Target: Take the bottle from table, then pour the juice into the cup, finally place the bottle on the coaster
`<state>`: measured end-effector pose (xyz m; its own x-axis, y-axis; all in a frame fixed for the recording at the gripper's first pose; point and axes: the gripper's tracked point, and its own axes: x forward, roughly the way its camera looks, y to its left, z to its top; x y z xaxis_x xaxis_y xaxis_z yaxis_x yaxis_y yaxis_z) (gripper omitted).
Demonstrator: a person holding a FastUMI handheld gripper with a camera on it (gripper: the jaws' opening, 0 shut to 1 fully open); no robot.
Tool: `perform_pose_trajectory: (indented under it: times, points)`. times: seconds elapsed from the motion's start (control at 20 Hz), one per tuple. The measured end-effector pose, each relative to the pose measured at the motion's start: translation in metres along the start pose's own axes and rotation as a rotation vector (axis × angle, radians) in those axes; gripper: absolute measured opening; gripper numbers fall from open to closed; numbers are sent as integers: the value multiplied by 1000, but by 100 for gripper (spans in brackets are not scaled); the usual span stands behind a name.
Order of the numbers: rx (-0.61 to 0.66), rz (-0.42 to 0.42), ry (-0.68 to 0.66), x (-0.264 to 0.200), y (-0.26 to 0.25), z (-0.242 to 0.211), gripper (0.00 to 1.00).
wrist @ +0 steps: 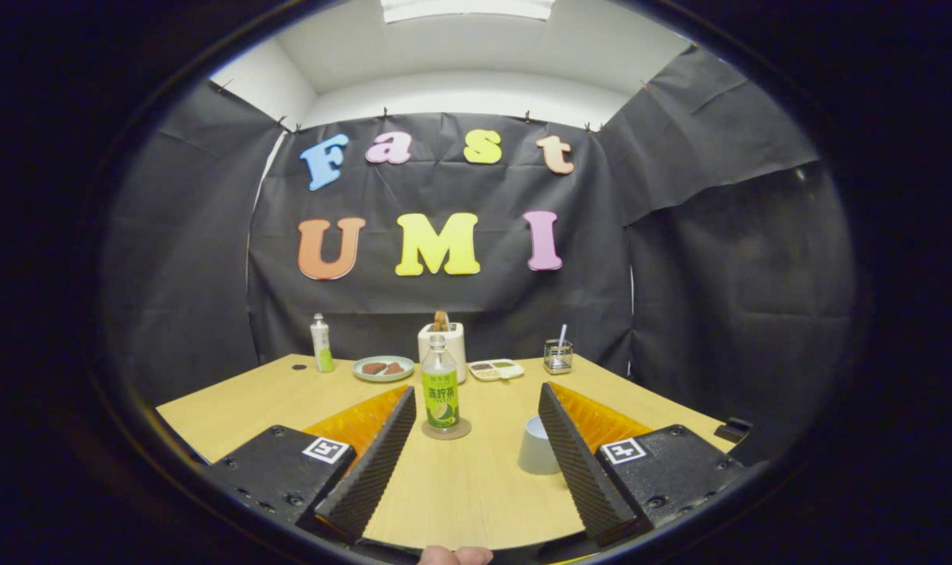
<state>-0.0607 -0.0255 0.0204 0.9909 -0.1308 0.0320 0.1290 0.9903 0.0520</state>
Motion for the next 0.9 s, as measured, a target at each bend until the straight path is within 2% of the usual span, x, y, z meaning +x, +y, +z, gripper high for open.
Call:
perform_pose_trajectory:
  times: [0.9]
  points:
    - [-39, 54, -7, 7, 18, -6, 100]
